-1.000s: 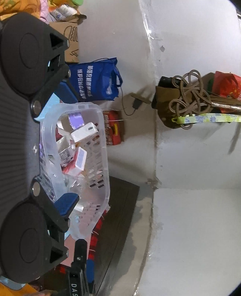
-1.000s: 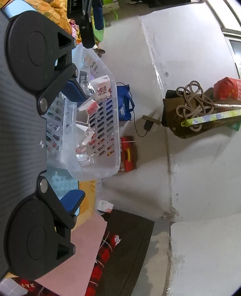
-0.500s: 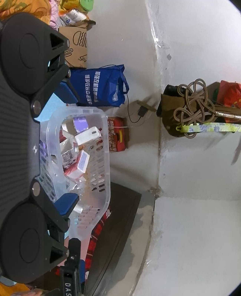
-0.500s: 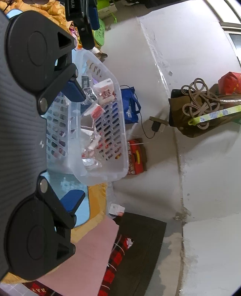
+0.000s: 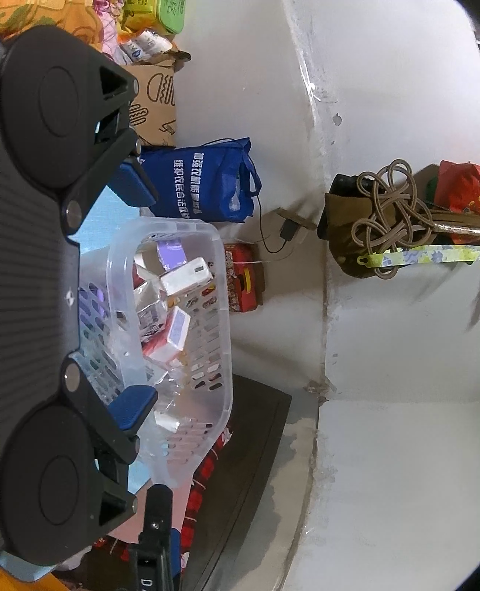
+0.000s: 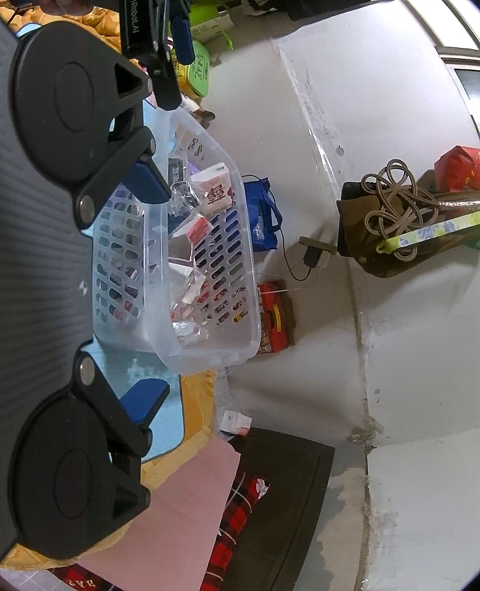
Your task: Organize objects
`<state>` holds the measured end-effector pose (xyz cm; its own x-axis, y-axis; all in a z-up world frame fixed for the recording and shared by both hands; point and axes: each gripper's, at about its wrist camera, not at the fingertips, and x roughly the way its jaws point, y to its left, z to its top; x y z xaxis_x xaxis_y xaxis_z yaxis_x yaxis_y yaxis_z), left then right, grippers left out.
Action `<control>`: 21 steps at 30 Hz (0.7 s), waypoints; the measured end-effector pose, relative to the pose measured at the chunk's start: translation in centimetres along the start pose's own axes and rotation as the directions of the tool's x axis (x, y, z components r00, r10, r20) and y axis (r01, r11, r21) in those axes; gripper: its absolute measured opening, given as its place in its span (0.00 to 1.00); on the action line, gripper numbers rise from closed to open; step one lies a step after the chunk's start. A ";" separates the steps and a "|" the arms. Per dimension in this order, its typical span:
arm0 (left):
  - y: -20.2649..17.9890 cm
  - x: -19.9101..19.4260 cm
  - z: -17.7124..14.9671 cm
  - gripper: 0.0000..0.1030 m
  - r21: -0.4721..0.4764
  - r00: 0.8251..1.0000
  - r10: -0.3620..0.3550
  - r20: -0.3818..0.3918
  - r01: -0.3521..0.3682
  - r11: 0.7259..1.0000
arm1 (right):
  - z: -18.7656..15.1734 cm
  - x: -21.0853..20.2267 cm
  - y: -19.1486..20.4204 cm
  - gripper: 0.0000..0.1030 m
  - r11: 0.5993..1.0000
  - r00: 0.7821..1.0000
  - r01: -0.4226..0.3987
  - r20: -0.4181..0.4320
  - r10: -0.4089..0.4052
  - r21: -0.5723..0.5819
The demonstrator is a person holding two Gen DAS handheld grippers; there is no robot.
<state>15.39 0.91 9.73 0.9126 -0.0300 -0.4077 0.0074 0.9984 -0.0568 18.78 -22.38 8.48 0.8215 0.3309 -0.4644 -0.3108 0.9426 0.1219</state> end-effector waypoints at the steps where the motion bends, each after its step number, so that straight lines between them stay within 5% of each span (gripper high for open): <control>1: 0.0 0.0 -0.1 1.00 -0.001 1.000 -0.003 0.000 0.003 1.000 | 0.0 0.0 -0.1 1.00 1.000 1.000 0.002 -0.001 -0.002 0.003; 21: 0.7 0.5 -0.8 1.00 -0.039 0.999 -0.047 -0.020 0.046 0.998 | -0.4 0.1 0.4 1.00 0.999 0.999 0.029 -0.023 -0.030 -0.027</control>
<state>15.50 1.53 8.75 0.9030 -0.0775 -0.4226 0.0331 0.9932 -0.1113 18.53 -22.03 8.18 0.8191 0.3017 -0.4879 -0.2998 0.9503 0.0843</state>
